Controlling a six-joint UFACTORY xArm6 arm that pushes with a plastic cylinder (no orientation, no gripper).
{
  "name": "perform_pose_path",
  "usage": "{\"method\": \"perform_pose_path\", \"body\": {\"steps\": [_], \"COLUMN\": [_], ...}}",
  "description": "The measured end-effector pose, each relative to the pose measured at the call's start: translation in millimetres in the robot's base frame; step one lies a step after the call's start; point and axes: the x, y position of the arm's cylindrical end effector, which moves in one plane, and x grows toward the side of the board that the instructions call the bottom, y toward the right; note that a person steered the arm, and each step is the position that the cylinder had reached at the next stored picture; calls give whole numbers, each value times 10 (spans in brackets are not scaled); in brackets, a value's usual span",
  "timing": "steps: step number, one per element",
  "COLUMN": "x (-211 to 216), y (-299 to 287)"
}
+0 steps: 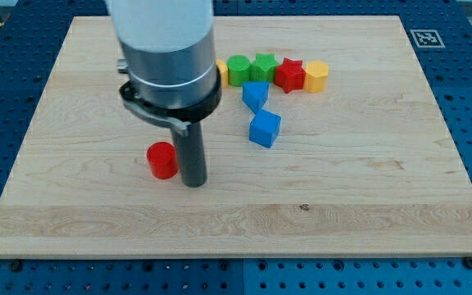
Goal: Push the red circle towards the bottom left
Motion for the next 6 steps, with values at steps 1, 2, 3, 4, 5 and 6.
{"method": "perform_pose_path", "body": {"steps": [1,2,3,4,5,6], "x": [-157,-214,-201,-116,-6,73], "y": [5,-161,-366,-551,-744,-898]}}
